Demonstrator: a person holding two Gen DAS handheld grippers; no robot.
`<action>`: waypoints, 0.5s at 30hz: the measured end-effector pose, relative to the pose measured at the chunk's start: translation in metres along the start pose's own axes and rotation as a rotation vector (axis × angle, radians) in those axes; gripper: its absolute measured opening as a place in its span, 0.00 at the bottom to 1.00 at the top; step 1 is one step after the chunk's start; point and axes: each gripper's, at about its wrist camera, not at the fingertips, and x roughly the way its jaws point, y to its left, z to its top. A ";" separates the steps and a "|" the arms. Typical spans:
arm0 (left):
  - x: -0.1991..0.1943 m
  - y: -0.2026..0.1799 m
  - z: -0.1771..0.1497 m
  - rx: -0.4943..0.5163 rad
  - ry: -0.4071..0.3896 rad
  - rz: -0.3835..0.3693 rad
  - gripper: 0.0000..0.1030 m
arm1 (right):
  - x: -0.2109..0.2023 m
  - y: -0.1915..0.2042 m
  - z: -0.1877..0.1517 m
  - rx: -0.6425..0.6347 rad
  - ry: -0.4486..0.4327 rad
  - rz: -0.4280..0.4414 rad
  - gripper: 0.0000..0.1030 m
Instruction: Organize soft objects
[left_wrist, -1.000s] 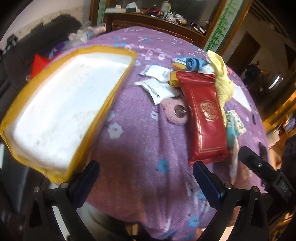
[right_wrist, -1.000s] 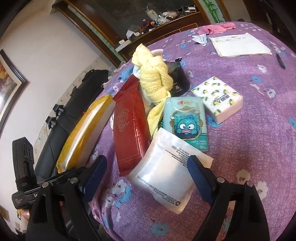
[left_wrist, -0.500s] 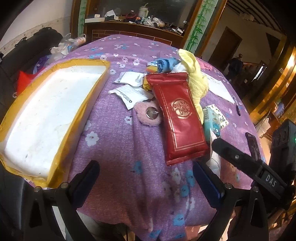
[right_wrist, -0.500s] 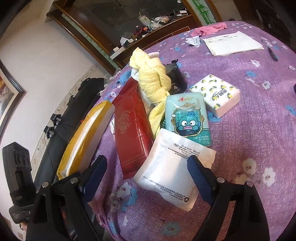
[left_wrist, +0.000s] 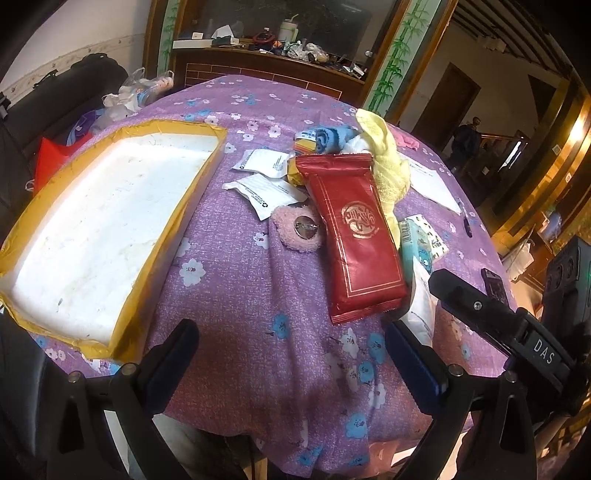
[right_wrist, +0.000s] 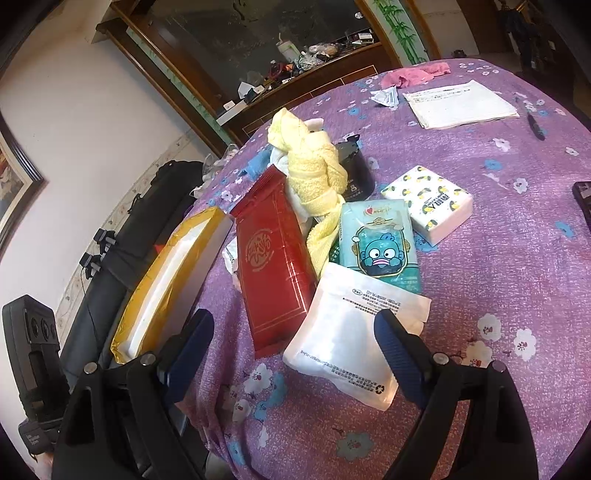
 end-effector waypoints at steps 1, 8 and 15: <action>0.000 0.000 -0.001 -0.002 0.003 0.000 0.99 | 0.000 0.000 0.000 -0.002 0.002 0.000 0.86; 0.002 -0.001 -0.003 -0.002 0.013 0.004 0.99 | 0.002 -0.002 -0.002 0.003 0.006 0.008 0.86; 0.008 -0.004 -0.004 0.005 0.033 0.007 0.99 | 0.003 -0.008 -0.001 0.024 0.008 0.013 0.86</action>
